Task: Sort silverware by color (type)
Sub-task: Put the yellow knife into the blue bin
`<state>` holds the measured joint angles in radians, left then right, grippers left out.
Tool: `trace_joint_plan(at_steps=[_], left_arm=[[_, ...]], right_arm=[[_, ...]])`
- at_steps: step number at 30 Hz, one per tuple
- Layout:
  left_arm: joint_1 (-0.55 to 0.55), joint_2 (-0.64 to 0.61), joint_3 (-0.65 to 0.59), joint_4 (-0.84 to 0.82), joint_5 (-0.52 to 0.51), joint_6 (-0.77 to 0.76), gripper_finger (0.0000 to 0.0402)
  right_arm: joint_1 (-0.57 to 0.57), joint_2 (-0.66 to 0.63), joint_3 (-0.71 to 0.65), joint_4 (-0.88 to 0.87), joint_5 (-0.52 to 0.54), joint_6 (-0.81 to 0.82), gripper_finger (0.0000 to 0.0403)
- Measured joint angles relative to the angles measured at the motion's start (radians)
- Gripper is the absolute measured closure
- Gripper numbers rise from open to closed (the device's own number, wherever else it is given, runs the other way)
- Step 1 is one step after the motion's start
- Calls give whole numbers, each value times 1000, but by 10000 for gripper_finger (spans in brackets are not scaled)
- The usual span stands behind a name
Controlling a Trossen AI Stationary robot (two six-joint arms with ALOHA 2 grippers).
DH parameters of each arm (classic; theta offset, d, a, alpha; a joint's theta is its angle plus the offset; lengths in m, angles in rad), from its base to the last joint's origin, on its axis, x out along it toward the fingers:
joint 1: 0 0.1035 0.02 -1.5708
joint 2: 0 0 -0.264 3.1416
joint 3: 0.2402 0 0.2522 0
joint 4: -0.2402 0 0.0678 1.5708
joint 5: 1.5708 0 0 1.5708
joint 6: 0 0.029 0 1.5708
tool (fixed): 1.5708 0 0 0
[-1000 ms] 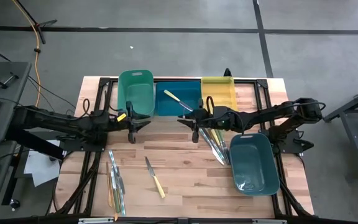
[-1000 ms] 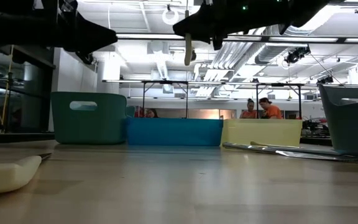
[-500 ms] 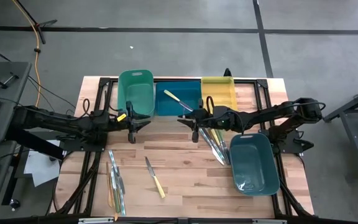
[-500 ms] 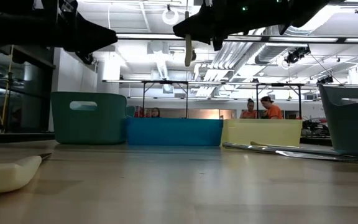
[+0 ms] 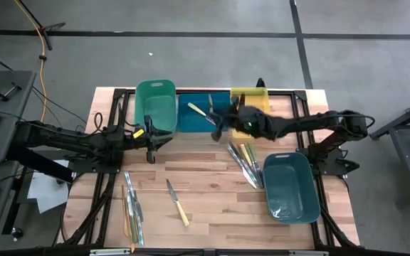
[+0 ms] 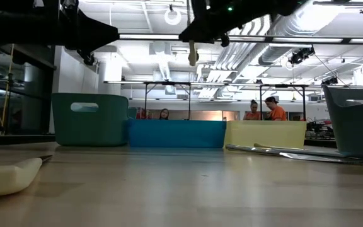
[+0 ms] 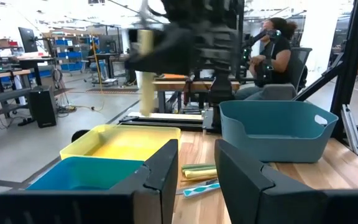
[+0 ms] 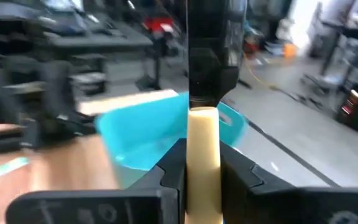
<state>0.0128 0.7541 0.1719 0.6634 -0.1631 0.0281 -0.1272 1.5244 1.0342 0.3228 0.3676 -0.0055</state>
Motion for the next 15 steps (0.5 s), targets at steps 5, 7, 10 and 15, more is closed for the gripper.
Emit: trace_joint_plan(at_steps=[5, 7, 10, 15], left_arm=[[0, 0, 0, 1, 0, 0, 302], [0, 0, 0, 4, 0, 0, 302], [0, 0, 0, 5, 4, -1, 302], [0, 0, 0, 5, 4, -51, 302]], right_arm=[[-95, 90, 217, -268, -19, 6, 352], [-123, 148, 309, -367, -49, 6, 352], [-156, 245, 442, -524, -54, 5, 352], [-193, 413, 623, -751, -55, 6, 352]])
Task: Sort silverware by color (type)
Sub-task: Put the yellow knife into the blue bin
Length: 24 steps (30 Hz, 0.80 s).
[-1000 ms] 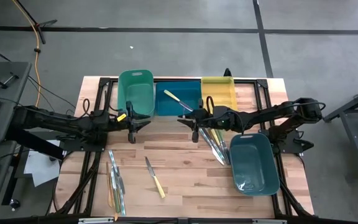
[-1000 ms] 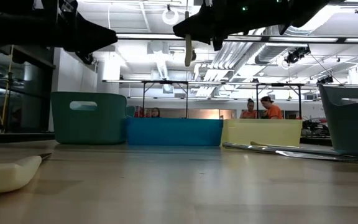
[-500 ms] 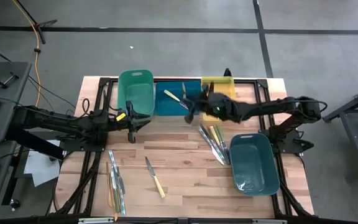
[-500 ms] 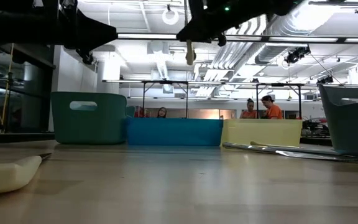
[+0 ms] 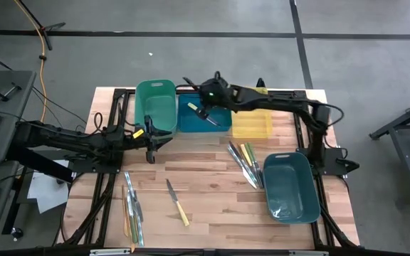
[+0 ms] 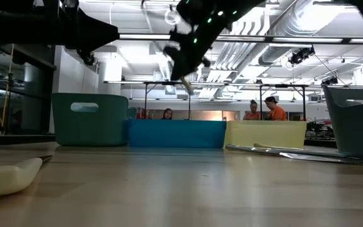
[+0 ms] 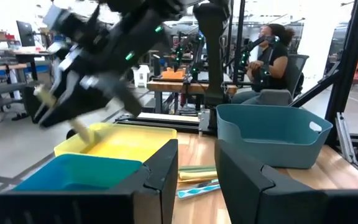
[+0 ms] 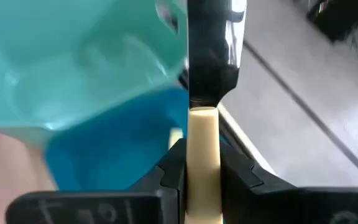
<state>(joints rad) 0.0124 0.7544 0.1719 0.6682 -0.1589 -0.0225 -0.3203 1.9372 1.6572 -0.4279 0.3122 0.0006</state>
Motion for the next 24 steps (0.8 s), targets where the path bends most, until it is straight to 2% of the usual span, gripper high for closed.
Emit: trace_joint_plan(at_steps=[4, 9, 14, 21, 24], left_arm=[[0, 0, 0, 0, 0, -1, 302], [0, 0, 0, 0, 0, -2, 302], [0, 0, 0, -2, 0, -2, 302], [0, 0, 0, -2, 0, -2, 302], [0, 0, 0, -2, 0, -2, 302]], right_arm=[[-14, 117, 92, -116, -1, 2, 352], [-36, 222, 132, -188, -2, 2, 352], [-60, 270, 135, -251, -13, 3, 352], [-80, 301, 135, -265, -118, 20, 352], [-80, 301, 131, -253, -130, 21, 352]])
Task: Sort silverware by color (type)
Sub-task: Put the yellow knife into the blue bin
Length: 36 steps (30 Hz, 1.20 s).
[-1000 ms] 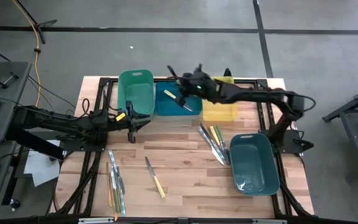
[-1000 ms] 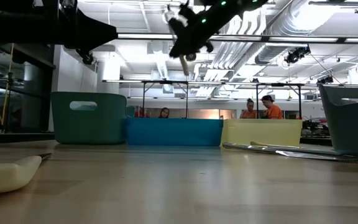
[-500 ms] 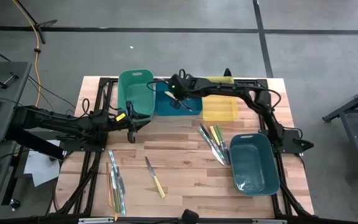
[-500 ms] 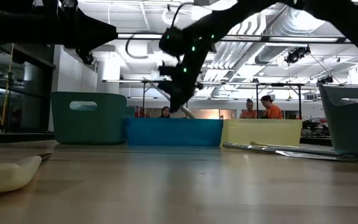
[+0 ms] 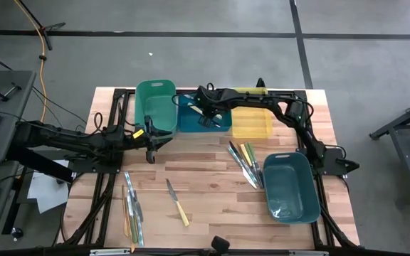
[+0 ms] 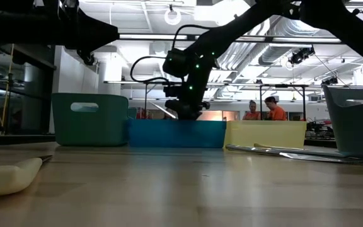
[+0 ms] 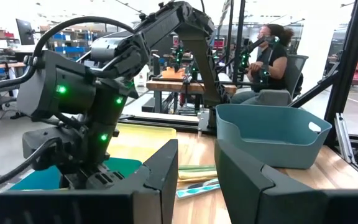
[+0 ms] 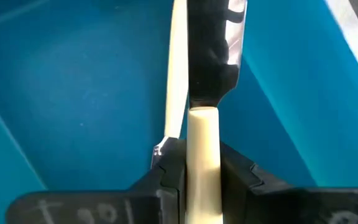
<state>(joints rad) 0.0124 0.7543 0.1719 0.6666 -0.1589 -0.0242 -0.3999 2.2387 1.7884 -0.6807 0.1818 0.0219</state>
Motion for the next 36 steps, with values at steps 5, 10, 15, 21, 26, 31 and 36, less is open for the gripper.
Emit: trace_joint_plan(at_steps=[5, 10, 15, 21, 26, 31, 36], left_arm=[[0, 0, 0, -1, 0, 0, 302], [0, 0, 0, -12, 0, 0, 302], [0, 0, 0, -13, 0, 0, 302], [0, 0, 0, -13, 0, 0, 302], [0, 0, 0, -18, 0, 1, 302], [0, 0, 0, -19, 0, 1, 302], [0, 0, 0, -44, 4, -2, 302]], right_arm=[[0, 0, -1, -18, -34, 4, 352], [3, 0, -2, -16, -62, 5, 329], [2, 0, -2, -12, -62, 5, 304], [2, -1, -3, -4, -62, -10, 299], [5, -64, -4, -81, -62, -60, 298], [43, -189, -4, -144, -60, -54, 298], [142, -290, -4, -153, -62, -70, 297]])
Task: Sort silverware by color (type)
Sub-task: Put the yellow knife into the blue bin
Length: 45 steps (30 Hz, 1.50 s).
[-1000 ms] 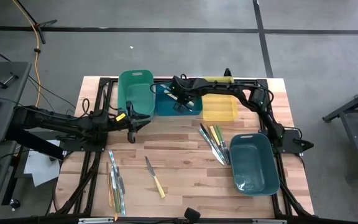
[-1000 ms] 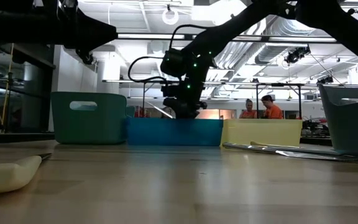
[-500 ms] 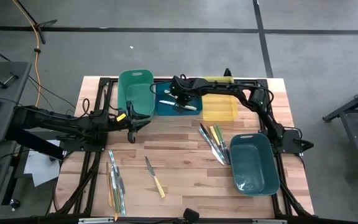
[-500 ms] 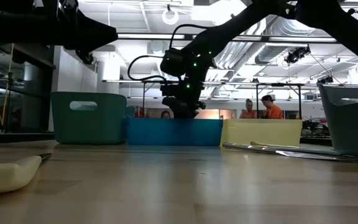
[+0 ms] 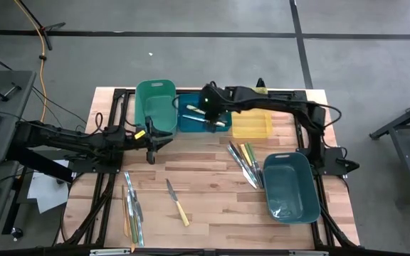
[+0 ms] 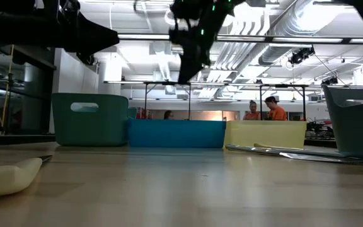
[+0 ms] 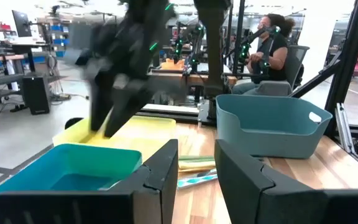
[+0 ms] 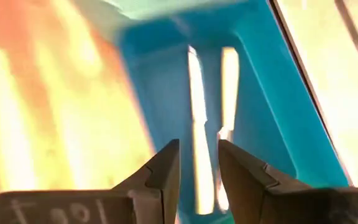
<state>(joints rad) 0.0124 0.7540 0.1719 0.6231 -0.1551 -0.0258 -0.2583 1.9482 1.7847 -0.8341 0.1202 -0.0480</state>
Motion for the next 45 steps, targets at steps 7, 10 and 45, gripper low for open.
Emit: trace_joint_plan(at_steps=[7, 10, 45], left_arm=[[0, 0, 0, -42, 47, -25, 302], [-2, 0, 0, -48, 87, -26, 302], [-23, 0, 0, -78, 65, 19, 303]], right_arm=[[162, -42, 0, -21, 75, -13, 297], [205, -42, 0, -66, 130, 1, 297], [288, -552, -1171, 1628, -24, -128, 297]])
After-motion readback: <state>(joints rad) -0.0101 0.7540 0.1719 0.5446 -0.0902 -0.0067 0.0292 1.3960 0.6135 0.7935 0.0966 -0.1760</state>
